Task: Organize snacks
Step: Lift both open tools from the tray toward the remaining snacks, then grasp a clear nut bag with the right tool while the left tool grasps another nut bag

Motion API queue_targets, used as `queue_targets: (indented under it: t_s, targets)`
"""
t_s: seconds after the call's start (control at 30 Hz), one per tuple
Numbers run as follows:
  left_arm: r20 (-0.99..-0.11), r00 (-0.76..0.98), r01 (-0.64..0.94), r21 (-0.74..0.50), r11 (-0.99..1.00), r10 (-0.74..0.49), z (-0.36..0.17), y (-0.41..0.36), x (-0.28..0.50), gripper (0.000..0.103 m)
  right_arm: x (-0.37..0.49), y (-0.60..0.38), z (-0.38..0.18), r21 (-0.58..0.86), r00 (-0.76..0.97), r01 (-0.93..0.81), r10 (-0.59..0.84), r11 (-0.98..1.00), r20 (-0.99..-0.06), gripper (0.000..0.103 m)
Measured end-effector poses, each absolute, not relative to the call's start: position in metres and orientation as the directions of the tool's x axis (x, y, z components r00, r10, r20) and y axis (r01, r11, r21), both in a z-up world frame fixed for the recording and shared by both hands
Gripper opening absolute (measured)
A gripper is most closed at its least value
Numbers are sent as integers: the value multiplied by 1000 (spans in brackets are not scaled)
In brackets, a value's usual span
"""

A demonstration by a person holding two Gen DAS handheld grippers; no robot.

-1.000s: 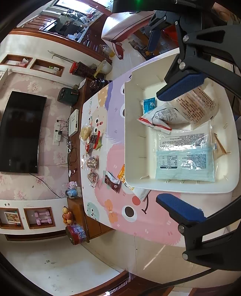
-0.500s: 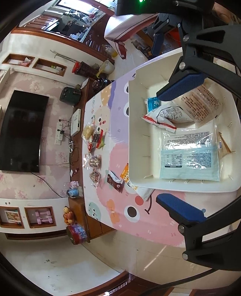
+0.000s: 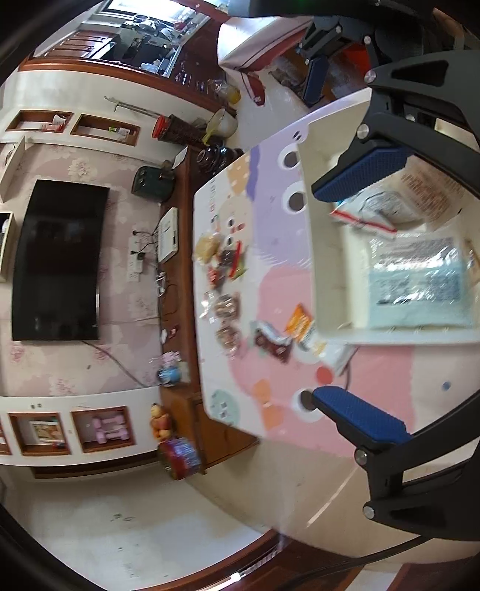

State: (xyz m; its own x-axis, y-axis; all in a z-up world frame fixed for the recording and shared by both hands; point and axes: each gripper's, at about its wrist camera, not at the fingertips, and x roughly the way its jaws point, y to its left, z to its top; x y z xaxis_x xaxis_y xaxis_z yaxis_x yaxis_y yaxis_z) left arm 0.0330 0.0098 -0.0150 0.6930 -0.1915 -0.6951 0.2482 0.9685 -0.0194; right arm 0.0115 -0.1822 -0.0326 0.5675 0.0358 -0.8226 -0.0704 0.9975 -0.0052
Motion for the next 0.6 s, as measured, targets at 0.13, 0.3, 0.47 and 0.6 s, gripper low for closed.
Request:
queue_targets:
  t_s: [0.13, 0.3, 0.47, 0.6]
  targets:
    - [-672, 720, 250, 25, 968, -169, 5, 13, 50, 100, 33, -179, -8, -13, 581, -112, 55, 994, -812, 83]
    - [-635, 759, 244, 75, 967, -142, 43, 23, 82, 100, 69, -181, 38, -49, 622, -130, 43, 990, -782, 79]
    - [-601, 793, 214, 117, 970, -102, 86, 35, 126, 100, 123, -184, 89, -93, 667, -119, 10, 989, -745, 79]
    - [-560, 827, 170, 175, 970, -45, 115, 42, 166, 100, 184, -187, 115, -74, 657, -94, 6, 993, -754, 79]
